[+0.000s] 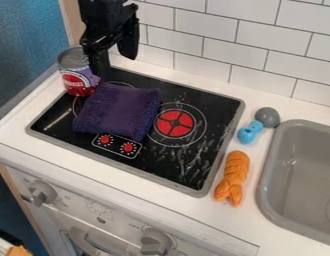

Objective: Move the spoon to upper right side

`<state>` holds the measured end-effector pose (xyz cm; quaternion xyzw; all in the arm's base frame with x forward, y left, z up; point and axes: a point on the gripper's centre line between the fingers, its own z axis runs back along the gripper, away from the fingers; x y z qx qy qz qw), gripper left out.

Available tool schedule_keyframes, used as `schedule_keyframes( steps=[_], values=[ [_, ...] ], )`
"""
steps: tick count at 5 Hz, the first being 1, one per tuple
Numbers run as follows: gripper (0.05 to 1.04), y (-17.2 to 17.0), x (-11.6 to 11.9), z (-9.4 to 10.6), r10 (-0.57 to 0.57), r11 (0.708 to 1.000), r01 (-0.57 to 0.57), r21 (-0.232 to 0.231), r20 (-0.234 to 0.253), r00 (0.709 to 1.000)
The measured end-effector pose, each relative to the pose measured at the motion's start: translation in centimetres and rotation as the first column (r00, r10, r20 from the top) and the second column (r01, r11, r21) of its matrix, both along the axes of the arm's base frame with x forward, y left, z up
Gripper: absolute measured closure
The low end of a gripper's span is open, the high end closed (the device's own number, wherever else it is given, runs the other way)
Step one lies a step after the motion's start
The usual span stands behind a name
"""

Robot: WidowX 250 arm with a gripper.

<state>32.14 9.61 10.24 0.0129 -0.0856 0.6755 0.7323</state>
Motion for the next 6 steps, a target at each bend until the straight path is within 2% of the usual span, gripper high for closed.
schedule_keyframes(
  steps=[1,2,3,4,5,6],
  values=[
    [0.083,0.0,-0.1,-1.1,-0.001,1.000,0.001,-0.009,-0.033,0.999],
    [0.083,-1.5,0.2,-1.9,-0.075,0.997,0.073,-0.028,-0.082,0.994],
    [0.083,-3.6,1.1,-2.2,-0.199,0.980,0.197,-0.036,-0.085,0.976],
    [0.083,-7.2,1.8,-2.8,-0.388,0.921,0.386,-0.044,-0.090,0.917],
    [0.083,-11.5,2.4,-3.3,-0.577,0.817,0.573,-0.067,-0.091,0.811],
    [0.083,-15.4,2.6,-4.7,-0.721,0.693,0.714,-0.097,-0.099,0.686]
  ],
)
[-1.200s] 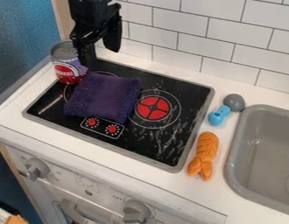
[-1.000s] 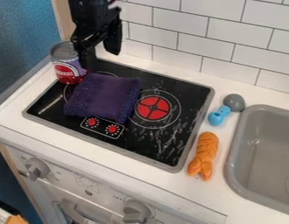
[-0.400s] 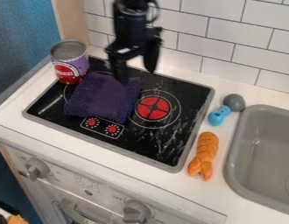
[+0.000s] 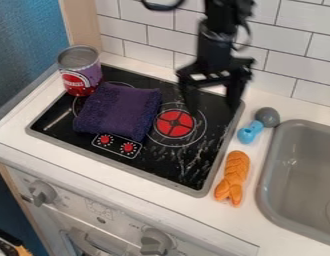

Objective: Move the spoon to upper right side

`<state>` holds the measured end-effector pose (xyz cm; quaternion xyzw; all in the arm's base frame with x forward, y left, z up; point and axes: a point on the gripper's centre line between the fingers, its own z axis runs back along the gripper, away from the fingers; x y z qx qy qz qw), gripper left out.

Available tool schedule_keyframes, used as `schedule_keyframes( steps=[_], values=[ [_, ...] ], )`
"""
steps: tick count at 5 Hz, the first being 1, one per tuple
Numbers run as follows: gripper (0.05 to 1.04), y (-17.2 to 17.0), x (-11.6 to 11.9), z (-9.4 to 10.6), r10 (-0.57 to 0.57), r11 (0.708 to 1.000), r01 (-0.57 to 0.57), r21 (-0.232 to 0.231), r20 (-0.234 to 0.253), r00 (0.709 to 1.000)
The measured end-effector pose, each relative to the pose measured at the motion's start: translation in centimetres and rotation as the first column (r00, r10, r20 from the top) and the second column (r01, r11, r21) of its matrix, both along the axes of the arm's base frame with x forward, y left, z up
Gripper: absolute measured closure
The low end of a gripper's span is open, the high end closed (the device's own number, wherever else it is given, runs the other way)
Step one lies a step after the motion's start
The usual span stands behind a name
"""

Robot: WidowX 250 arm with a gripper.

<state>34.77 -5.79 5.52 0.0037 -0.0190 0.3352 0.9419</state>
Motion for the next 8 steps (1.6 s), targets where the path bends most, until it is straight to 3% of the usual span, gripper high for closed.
schedule_keyframes(
  steps=[2,4,6,8],
  values=[
    [0.083,-3.0,1.1,-1.7,-0.256,0.966,0.255,-0.034,-0.013,0.967],
    [0.121,-3.5,1.6,-3.6,-0.339,0.941,0.337,-0.042,-0.042,0.940],
    [0.643,-4.0,1.4,-3.8,-0.359,0.932,0.359,-0.040,0.003,0.933],
    [0.672,-3.9,1.3,-3.7,-0.352,0.935,0.352,-0.040,0.006,0.936]
  ],
)
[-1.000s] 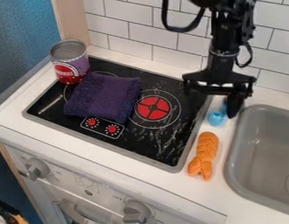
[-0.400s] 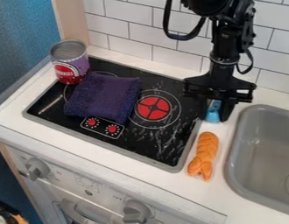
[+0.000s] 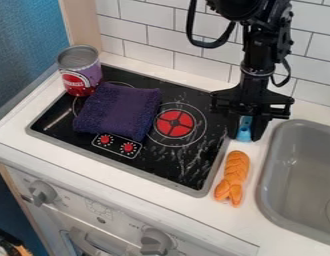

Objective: Move the spoon to upper right side

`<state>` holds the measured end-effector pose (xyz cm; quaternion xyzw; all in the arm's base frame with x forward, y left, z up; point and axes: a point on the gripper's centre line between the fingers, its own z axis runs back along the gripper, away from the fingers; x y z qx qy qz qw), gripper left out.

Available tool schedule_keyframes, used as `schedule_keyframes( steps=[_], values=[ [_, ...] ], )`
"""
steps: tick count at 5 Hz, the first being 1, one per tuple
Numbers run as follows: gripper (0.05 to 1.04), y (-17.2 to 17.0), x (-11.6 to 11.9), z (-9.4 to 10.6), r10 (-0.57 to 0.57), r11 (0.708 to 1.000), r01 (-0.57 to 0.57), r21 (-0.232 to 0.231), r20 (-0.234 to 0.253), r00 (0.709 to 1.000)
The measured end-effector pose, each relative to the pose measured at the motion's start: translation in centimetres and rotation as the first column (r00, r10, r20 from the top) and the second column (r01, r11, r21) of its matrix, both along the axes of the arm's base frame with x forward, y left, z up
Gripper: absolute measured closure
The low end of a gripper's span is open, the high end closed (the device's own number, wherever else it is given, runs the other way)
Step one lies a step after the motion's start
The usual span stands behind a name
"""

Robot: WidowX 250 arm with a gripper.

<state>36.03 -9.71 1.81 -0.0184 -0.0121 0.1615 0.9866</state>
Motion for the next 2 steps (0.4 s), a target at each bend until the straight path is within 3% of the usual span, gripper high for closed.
schedule_keyframes(
  steps=[1,2],
  values=[
    [0.672,0.0,-0.2,0.1,0.011,1.000,-0.011,-0.001,-0.013,1.000],
    [0.672,-0.2,0.5,2.8,0.049,0.999,-0.048,-0.019,0.040,0.998]
  ],
)
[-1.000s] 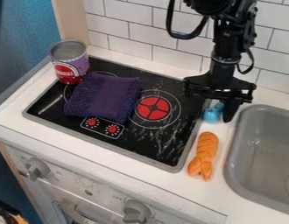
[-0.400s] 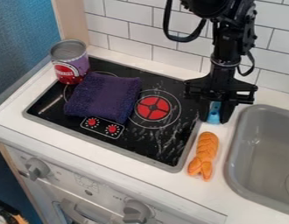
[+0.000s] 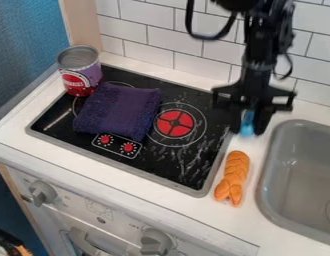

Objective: Move the spoon to upper right side

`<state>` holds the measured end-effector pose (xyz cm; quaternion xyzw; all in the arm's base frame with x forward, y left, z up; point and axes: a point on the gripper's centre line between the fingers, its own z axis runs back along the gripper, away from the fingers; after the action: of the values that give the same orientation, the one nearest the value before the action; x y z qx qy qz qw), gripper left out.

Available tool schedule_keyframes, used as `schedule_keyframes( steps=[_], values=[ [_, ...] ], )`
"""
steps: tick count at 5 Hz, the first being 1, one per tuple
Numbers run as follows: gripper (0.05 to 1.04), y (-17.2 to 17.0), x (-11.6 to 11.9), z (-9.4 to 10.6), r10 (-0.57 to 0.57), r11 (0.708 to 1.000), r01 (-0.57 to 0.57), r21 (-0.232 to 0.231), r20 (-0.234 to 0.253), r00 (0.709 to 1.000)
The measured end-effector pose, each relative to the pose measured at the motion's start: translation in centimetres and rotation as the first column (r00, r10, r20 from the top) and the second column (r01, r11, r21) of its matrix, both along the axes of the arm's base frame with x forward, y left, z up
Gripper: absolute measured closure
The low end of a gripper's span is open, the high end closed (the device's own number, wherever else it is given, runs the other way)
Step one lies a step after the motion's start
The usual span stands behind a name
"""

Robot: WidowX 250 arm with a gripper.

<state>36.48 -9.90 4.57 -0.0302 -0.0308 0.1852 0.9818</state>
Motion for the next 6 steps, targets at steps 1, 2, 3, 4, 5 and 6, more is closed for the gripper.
schedule_keyframes(
  steps=[1,2,3,4,5,6],
  values=[
    [0.672,0.6,-0.4,2.8,0.097,0.995,-0.096,-0.017,0.050,0.994],
    [0.672,3.2,-0.8,4.1,0.338,0.941,-0.338,0.004,0.058,0.939],
    [0.672,6.2,-1.1,5.5,0.575,0.818,-0.574,-0.043,0.067,0.815],
    [0.672,8.7,-1.0,5.6,0.767,0.641,-0.763,-0.081,0.029,0.641],
    [0.672,10.1,-0.7,3.5,0.894,0.447,-0.893,-0.059,-0.008,0.448],
    [0.672,11.3,0.2,2.4,0.944,0.328,-0.942,-0.078,-0.014,0.330]
  ],
)
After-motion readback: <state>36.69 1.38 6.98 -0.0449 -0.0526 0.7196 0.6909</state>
